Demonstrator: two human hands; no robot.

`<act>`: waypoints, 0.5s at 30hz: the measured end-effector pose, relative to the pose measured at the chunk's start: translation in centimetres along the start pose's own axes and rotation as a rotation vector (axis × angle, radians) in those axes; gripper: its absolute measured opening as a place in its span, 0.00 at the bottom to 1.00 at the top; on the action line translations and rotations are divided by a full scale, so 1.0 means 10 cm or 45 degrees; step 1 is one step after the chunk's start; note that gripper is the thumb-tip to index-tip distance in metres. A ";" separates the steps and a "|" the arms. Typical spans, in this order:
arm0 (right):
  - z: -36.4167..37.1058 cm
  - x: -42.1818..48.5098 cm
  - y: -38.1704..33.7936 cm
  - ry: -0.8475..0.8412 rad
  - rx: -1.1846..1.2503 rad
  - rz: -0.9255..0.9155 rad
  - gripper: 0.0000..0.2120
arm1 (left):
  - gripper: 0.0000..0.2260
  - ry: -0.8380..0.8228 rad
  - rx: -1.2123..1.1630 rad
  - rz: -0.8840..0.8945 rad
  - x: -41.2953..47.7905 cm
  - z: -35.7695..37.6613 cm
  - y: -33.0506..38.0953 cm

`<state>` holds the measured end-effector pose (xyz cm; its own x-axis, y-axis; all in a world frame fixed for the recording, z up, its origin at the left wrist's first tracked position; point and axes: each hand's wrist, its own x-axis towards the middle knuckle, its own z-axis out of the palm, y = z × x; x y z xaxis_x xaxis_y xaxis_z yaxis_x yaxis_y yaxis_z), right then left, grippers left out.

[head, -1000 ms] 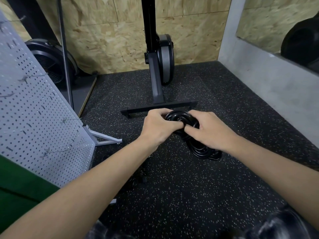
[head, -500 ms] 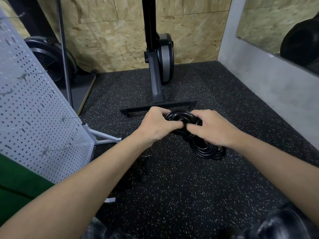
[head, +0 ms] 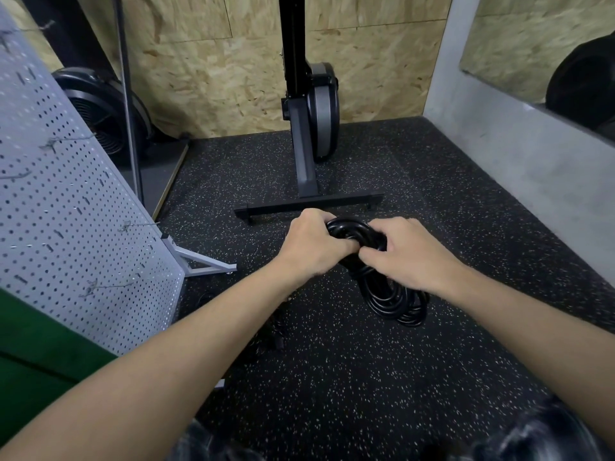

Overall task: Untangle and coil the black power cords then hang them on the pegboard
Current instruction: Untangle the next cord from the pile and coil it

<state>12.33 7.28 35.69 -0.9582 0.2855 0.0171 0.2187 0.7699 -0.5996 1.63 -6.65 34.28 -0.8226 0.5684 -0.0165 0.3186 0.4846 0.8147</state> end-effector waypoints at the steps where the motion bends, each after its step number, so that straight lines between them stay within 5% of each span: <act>1: -0.01 0.00 0.00 -0.004 0.014 0.002 0.04 | 0.05 -0.013 -0.012 -0.013 0.01 -0.02 0.00; 11: -0.18 0.02 0.05 -0.103 0.184 -0.073 0.03 | 0.07 -0.302 -0.283 0.100 0.08 -0.27 -0.02; 15: -0.20 0.01 0.02 -0.101 0.270 -0.069 0.12 | 0.11 -0.347 -0.415 0.064 0.09 -0.29 -0.03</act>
<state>12.68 8.60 37.14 -0.9809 0.1947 -0.0043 0.1310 0.6433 -0.7543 -0.56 -8.22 35.65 -0.6412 0.7622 -0.0889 0.1534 0.2408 0.9584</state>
